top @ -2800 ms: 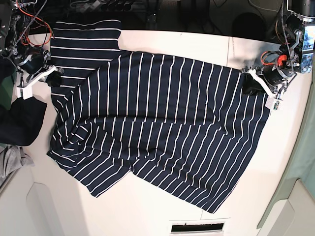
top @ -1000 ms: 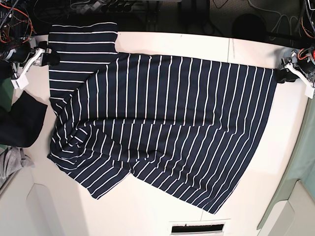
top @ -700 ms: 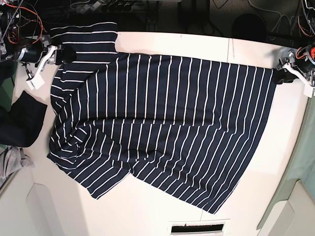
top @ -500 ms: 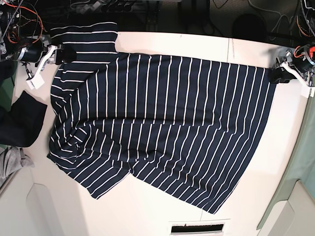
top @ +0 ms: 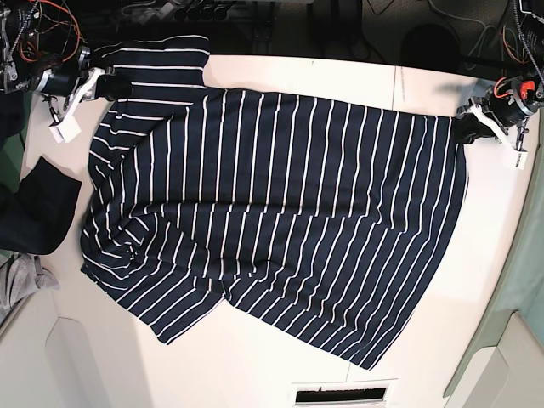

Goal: Layout the t-shirt on the table in an organized manner, then fold the t-shirt properly
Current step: 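Hold the shirt corners with both grippers and pull them taut, then lift the shirt edge with both grippers and pull it taut between them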

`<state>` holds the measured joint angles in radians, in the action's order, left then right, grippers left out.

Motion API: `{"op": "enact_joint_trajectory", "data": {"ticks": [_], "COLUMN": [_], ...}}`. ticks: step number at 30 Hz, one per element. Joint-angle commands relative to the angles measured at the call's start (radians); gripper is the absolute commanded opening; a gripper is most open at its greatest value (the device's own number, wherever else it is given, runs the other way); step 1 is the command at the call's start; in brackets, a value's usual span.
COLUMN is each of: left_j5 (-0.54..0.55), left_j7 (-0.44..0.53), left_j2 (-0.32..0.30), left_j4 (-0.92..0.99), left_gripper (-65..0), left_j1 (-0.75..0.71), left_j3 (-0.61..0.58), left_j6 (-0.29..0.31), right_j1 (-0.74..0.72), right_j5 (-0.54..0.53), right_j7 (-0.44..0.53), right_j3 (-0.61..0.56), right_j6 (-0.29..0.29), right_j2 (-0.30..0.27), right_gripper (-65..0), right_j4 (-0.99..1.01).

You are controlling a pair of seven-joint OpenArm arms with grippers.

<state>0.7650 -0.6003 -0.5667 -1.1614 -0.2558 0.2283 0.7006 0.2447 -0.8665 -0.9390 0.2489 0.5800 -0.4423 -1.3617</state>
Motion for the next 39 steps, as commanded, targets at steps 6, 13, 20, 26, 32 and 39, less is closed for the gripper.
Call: {"op": "enact_joint_trajectory", "data": {"ticks": [6,13,20,26,32,39], "left_j5": [0.047,0.077,0.098,0.242,0.239,0.116], "left_j7": [-0.041,-0.04,-0.056,-0.138,-0.103,0.029], "left_j2": [-0.075,-0.079,-0.079,-0.08,-0.073,-0.066], "left_j4": [-0.16,-0.375,-0.409,-0.41,-0.41,-0.406], "left_gripper": [-65.0,-65.0,-65.0,-65.0,-65.0,-65.0], "left_j1": [-0.124,-0.257,-0.283,-0.282,-0.28,-0.226], "left_j3": [0.071,0.075,0.193,0.282,0.282,0.276], "left_j6": [-0.002,-0.002,-0.002,-0.002,-0.002,-0.002], "right_j1": [0.076,0.12,0.226,0.302,0.28,0.148], "right_j5": [-0.035,-0.035,-0.032,-0.05,-0.027,0.019], "right_j7": [-0.004,-0.004,-0.004,-0.005,0.052,0.079], "right_j3": [0.149,0.186,0.252,0.362,0.392,0.386], "right_j6": [0.012,0.011,0.011,0.011,0.011,0.01], "right_j2": [-0.017,-0.017,-0.016,-0.002,0.01,0.013], "right_gripper": [-65.0,-65.0,-65.0,-65.0,-65.0,-65.0], "right_j4": [-0.075,-0.158,-0.323,-0.438,-0.457,-0.43]}}
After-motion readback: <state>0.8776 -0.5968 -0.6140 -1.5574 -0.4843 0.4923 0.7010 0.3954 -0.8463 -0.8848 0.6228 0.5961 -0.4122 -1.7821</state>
